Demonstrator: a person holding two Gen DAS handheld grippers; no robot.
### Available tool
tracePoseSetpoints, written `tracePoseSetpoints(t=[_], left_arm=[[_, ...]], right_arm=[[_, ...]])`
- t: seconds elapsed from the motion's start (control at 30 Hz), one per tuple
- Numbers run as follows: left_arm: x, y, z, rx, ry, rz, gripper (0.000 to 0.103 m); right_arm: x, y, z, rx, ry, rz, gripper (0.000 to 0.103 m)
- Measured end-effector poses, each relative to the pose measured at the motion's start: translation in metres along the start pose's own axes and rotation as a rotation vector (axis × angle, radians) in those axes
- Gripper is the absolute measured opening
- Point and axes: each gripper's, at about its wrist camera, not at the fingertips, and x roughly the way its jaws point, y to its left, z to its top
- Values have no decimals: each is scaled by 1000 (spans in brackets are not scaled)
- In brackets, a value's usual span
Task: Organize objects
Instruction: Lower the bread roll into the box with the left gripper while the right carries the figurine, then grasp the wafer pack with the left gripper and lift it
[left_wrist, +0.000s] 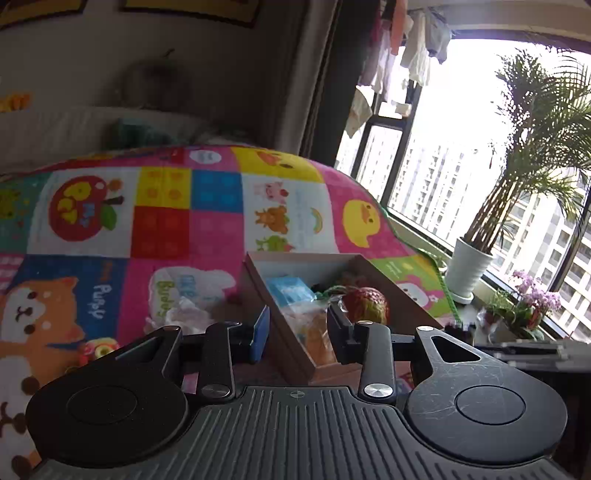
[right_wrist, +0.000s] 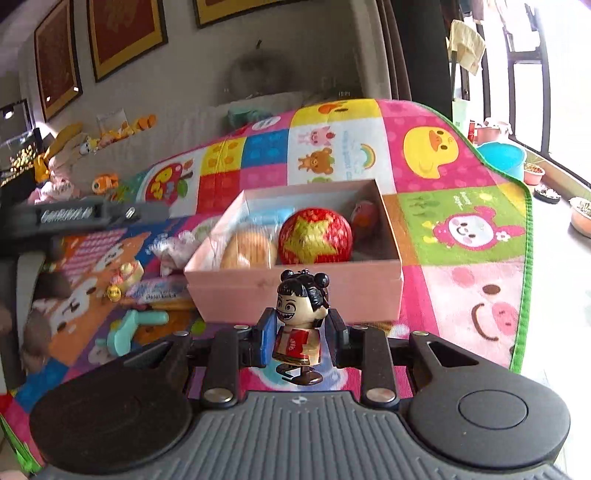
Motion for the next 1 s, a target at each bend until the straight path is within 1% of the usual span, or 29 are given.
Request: tracePoseSetpoints(t=[0.1, 0.17, 0.2, 0.23, 0.27, 0.3, 0.33, 0.37, 0.43, 0.5, 0.57, 0.63, 0.7, 0.77, 0.8, 0.87, 0.93, 1.0], left_arm=[[-19, 19, -18, -31, 42, 14, 39], [-27, 33, -31, -55, 74, 30, 39], [-31, 39, -36, -66, 81, 43, 39], [-35, 44, -41, -77, 83, 55, 39], [-40, 51, -45, -91, 81, 65, 39], [-43, 56, -48, -104, 78, 71, 39], [-47, 63, -51, -122, 74, 78, 39], [-49, 68, -54, -137, 70, 86, 39], [-49, 77, -60, -154, 62, 113, 39], [-47, 83, -64, -167, 69, 139, 39], [-43, 86, -68, -182, 85, 134, 39], [-41, 84, -70, -170, 98, 124, 39], [-39, 77, -71, -132, 109, 106, 39], [-37, 69, -70, -80, 117, 85, 39], [-35, 65, -70, -53, 120, 76, 39], [-30, 64, -65, -42, 121, 63, 39], [-22, 67, -56, -46, 115, 52, 39], [-11, 69, -44, -27, 104, 41, 39]], right_arm=[[3, -5, 31, 51, -83, 8, 28], [13, -11, 49, 80, -118, 7, 28], [18, -15, 57, 94, -119, 3, 32], [23, -18, 62, 117, -113, -18, 48], [24, -22, 65, 140, -116, -38, 57], [22, -24, 64, 151, -126, -46, 64], [19, -25, 63, 153, -132, -50, 66], [16, -26, 59, 158, -136, -62, 68], [12, -26, 50, 165, -135, -84, 82], [11, -23, 36, 151, -110, -103, 88], [16, -14, 16, 108, -54, -119, 92], [25, 0, -4, 42, 14, -109, 101], [35, 19, -25, -45, 78, -96, 103], [45, 44, -44, -158, 133, -90, 103], [49, 55, -51, -207, 149, -88, 103], [53, 76, -62, -295, 160, -76, 103], [54, 88, -69, -330, 167, -51, 103], [57, 95, -74, -339, 179, -35, 103]])
